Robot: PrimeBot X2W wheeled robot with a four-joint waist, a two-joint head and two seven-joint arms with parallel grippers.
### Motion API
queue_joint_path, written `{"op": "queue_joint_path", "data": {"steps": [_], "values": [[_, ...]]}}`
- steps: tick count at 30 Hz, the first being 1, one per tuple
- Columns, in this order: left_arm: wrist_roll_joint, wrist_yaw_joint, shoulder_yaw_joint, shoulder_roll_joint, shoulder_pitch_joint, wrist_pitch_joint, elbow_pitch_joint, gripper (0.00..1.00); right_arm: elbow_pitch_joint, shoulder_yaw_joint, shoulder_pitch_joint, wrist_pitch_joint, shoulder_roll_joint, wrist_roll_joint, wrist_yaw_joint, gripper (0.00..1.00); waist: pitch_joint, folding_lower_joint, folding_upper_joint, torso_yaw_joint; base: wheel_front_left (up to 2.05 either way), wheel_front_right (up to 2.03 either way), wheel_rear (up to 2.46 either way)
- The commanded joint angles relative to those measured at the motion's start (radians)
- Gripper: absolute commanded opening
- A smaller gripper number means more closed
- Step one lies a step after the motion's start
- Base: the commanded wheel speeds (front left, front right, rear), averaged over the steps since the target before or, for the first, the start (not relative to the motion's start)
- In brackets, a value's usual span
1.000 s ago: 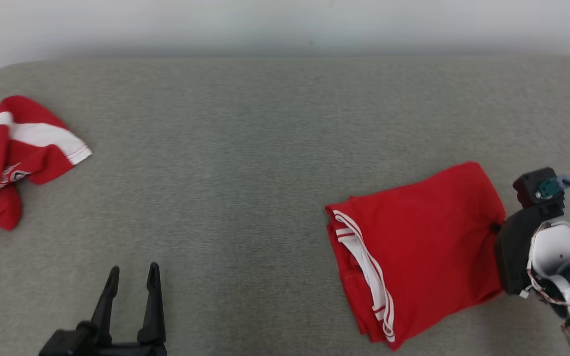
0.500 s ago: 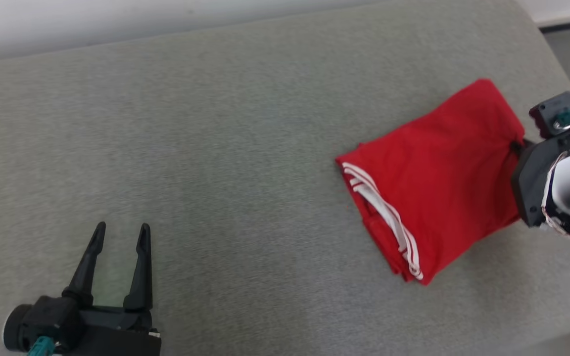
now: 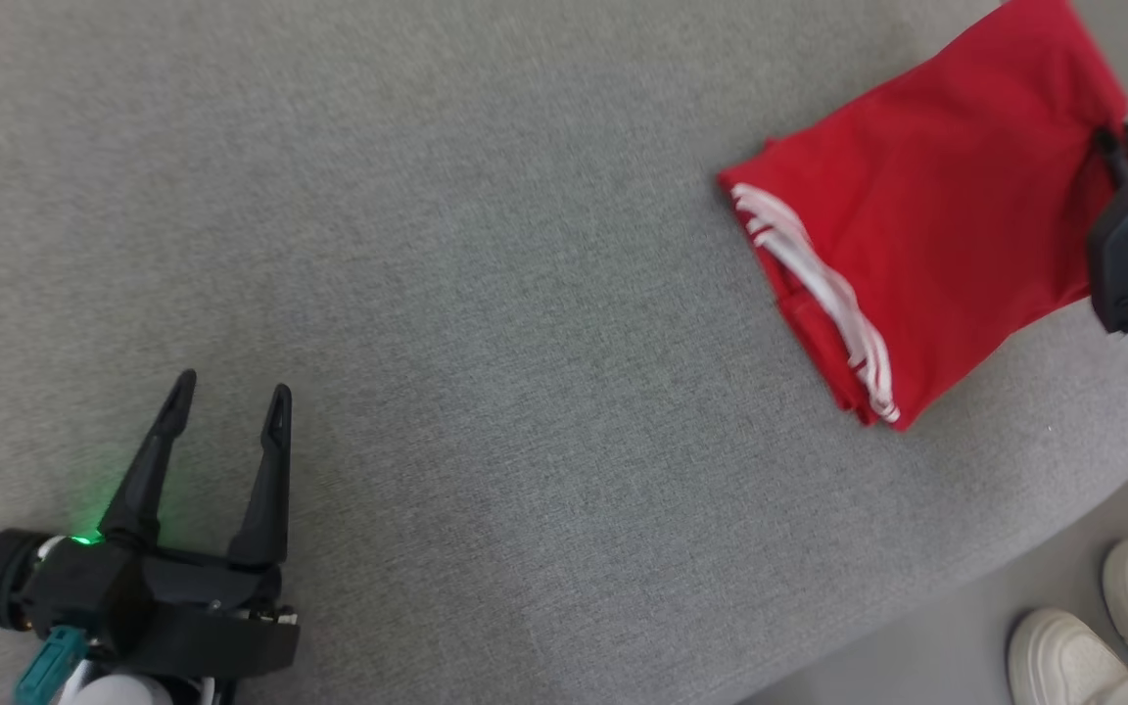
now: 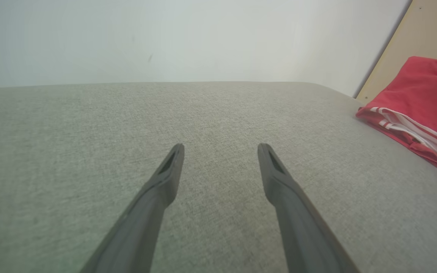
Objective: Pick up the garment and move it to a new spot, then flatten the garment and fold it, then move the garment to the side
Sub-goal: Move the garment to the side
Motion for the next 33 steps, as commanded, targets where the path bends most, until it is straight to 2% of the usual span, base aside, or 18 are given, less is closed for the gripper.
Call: {"op": "queue_joint_path", "data": {"steps": [1, 9, 16, 18, 19, 20, 26, 33], "values": [[0.006, 0.001, -0.003, 0.01, -0.011, -0.003, -0.003, 1.0, 0.014, -0.014, -0.012, -0.019, 0.005, -0.013, -0.003, 0.0, 0.057, -0.0001, -0.0002, -0.043, 0.0, 0.0, 0.0], [0.009, 0.001, -0.001, 0.038, 0.0, 0.001, -0.018, 1.0, 0.086, -0.138, -0.039, -0.118, 0.037, -0.147, -0.003, 0.0, 0.083, -0.0001, -0.0002, -0.053, 0.0, 0.0, 0.0], [0.011, -0.001, -0.01, 0.039, -0.003, 0.003, -0.017, 1.0, 0.106, -0.168, -0.046, -0.162, 0.073, -0.207, -0.003, 0.0, 0.087, -0.0001, -0.0002, -0.057, 0.0, 0.0, 0.0], [0.01, -0.001, -0.016, 0.035, -0.009, 0.003, -0.015, 1.0, 0.11, -0.176, -0.042, -0.171, 0.087, -0.222, -0.003, 0.47, 0.08, -0.0001, -0.0002, -0.053, 0.0, 0.0, 0.0], [0.009, -0.001, -0.018, 0.031, -0.012, 0.003, -0.016, 1.0, 0.113, -0.187, -0.041, -0.168, 0.091, -0.231, -0.003, 0.85, 0.075, -0.0001, -0.0002, -0.05, 0.0, 0.0, 0.0], [0.008, -0.001, -0.02, 0.027, -0.013, 0.003, -0.017, 1.0, 0.111, -0.19, -0.039, -0.174, 0.093, -0.239, -0.003, 1.0, 0.068, -0.0001, -0.0002, -0.046, 0.0, 0.0, 0.0], [0.002, 0.003, -0.017, -0.004, -0.012, 0.0, -0.013, 1.0, 0.098, -0.208, -0.005, -0.187, 0.109, -0.242, -0.003, 1.0, -0.004, -0.0001, -0.0002, 0.003, 0.0, 0.0, 0.0], [-0.008, 0.002, -0.001, -0.064, 0.02, -0.003, 0.011, 1.0, 0.065, -0.179, 0.07, -0.2, 0.099, -0.196, -0.003, 1.0, -0.125, -0.0001, -0.0002, 0.114, 0.0, 0.0, 0.0]]}}
